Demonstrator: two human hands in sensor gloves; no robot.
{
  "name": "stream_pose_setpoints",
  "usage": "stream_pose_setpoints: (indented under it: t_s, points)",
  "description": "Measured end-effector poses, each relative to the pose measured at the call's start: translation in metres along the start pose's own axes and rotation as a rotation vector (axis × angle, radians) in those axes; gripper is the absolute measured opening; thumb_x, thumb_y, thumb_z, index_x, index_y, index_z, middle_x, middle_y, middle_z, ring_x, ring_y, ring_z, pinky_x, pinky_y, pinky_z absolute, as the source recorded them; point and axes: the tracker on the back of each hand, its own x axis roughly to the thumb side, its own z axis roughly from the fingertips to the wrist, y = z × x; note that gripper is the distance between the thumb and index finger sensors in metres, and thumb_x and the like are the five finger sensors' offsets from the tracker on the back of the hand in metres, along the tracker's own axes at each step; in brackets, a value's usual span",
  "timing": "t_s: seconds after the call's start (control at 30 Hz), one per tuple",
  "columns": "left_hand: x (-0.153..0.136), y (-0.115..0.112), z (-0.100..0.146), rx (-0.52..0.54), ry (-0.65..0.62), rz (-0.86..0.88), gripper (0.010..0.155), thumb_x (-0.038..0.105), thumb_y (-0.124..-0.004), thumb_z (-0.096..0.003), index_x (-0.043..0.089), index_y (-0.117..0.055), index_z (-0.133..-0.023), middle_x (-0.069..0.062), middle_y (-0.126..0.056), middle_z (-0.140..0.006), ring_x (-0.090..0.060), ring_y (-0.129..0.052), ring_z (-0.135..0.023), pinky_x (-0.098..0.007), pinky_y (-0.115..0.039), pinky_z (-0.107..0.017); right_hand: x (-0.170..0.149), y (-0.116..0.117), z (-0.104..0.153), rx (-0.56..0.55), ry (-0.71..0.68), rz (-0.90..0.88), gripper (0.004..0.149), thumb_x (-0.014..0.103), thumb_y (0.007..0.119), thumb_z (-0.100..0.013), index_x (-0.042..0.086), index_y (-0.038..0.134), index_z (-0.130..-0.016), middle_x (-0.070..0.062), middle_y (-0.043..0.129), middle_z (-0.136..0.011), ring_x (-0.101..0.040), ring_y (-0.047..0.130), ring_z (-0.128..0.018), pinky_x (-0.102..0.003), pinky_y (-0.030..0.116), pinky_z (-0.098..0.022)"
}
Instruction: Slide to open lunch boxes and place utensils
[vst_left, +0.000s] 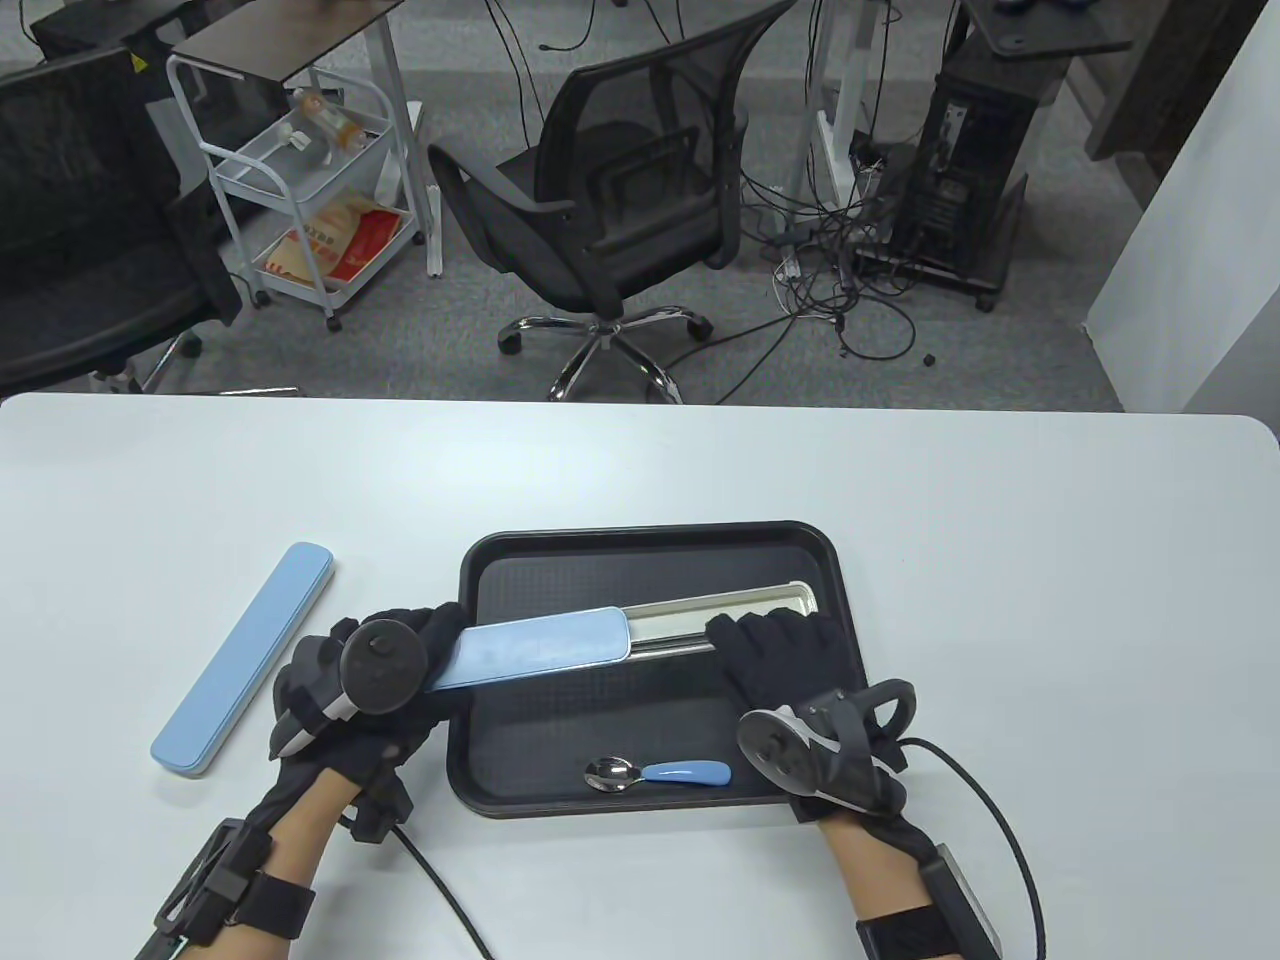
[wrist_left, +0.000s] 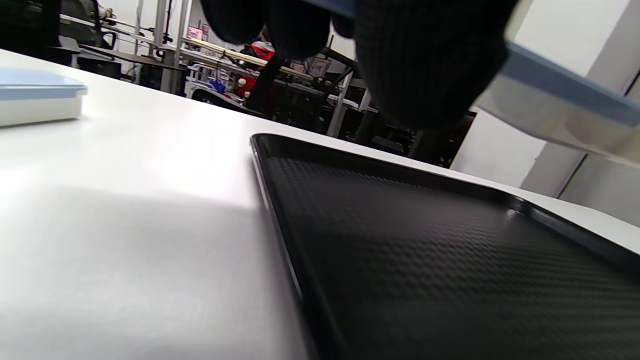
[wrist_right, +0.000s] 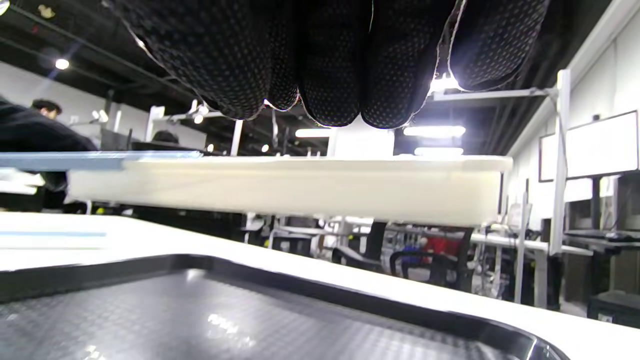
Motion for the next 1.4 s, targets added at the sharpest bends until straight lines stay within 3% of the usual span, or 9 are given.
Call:
stream_pose_setpoints:
  t_s: [0.2,0.4,0.47,1.1,1.4]
  points:
    - [-0.009,0.003,-0.001,0.020,0.075,0.031,0.087,0.050,-0.095,-0.0437,0.029,-0.046,-0.113,0.003,-0.057,-0.113,-0.033,-0.054,-0.110,-0.076,-0.036,-0.077,0.009,0.017,-0.003,0.193,-0.054,-0.061,0.054,0.043,0.090,-0.049,0.023,0.078,-0.098,-0.006,0.088,-0.094,-0.038,0.086,-0.088,-0.064,0.068,-0.066]
    - [-0.013,0.002,-0.002,0.006,0.087,0.047,0.087,0.050,-0.095,-0.0438,0.029,-0.046,-0.113,0.003,-0.057,-0.113,-0.033,-0.054,-0.110,-0.076,-0.036,-0.077,0.022,0.044,-0.003,0.509,-0.121,-0.166,0.058,0.044,0.091,-0.048,0.021,0.076,-0.099,-0.009,0.087,-0.095,-0.040,0.085,-0.088,-0.065,0.067,-0.066]
    - [-0.012,0.002,-0.002,0.002,0.084,0.042,0.087,0.050,-0.095,-0.0437,0.029,-0.046,-0.113,0.003,-0.057,-0.113,-0.033,-0.054,-0.110,-0.076,-0.036,-0.077,0.027,0.050,-0.002,0.539,-0.135,-0.141,0.059,0.044,0.091,-0.048,0.021,0.076,-0.100,-0.009,0.087,-0.096,-0.040,0.085,-0.089,-0.065,0.067,-0.066]
    - [-0.010,0.002,-0.001,-0.018,0.079,0.025,0.087,0.049,-0.095,-0.0436,0.029,-0.046,-0.113,0.003,-0.057,-0.114,-0.033,-0.054,-0.110,-0.076,-0.035,-0.077,0.049,0.078,-0.003,0.614,-0.188,-0.016,0.052,0.035,0.091,-0.051,0.018,0.078,-0.098,-0.010,0.087,-0.095,-0.040,0.086,-0.088,-0.064,0.069,-0.065]
    - [-0.011,0.001,-0.001,-0.027,0.083,0.028,0.087,0.049,-0.095,-0.0437,0.029,-0.046,-0.113,0.003,-0.057,-0.114,-0.033,-0.054,-0.110,-0.076,-0.035,-0.077,0.052,0.083,-0.003,0.556,-0.253,0.019,0.050,0.035,0.091,-0.050,0.019,0.080,-0.096,-0.009,0.090,-0.091,-0.038,0.089,-0.085,-0.063,0.070,-0.065]
